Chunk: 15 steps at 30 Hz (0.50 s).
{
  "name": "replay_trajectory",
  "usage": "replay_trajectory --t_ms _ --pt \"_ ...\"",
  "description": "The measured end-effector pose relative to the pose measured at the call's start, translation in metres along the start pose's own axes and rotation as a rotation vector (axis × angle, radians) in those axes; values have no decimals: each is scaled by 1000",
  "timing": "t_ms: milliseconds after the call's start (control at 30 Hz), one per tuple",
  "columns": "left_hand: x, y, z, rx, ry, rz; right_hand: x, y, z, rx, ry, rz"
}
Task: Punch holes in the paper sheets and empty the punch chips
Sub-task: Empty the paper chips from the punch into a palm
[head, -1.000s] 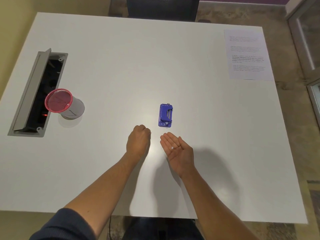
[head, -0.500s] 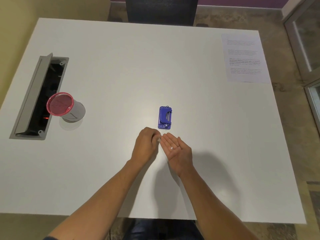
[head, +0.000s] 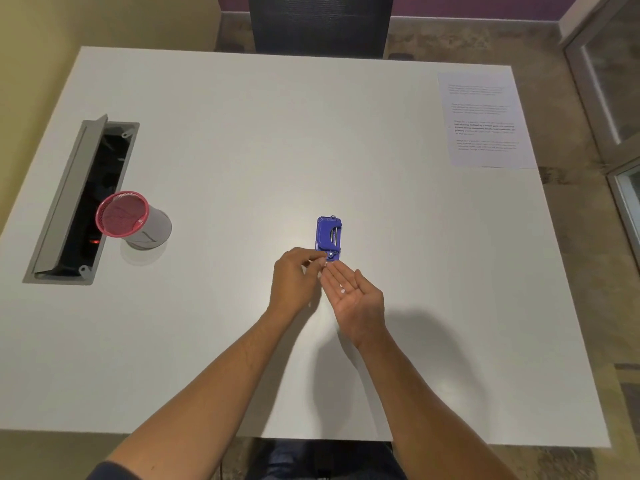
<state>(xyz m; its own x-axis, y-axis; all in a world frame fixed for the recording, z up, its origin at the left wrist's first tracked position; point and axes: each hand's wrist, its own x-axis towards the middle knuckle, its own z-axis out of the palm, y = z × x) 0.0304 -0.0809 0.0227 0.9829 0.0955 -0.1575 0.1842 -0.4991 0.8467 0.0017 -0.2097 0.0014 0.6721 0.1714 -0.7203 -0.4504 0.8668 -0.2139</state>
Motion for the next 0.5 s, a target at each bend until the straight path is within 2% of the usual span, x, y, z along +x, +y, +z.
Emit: replay_trajectory --t_ms 133,233,500 --pt "22 -3 4 -39 87 -174 -4 -7 -1 -28 26 -16" --pt "39 -6 9 -89 78 -325 -6 -13 -2 -3 31 -30" --pt "72 -3 33 -122 -7 -474 -3 -29 -7 2 29 -81"
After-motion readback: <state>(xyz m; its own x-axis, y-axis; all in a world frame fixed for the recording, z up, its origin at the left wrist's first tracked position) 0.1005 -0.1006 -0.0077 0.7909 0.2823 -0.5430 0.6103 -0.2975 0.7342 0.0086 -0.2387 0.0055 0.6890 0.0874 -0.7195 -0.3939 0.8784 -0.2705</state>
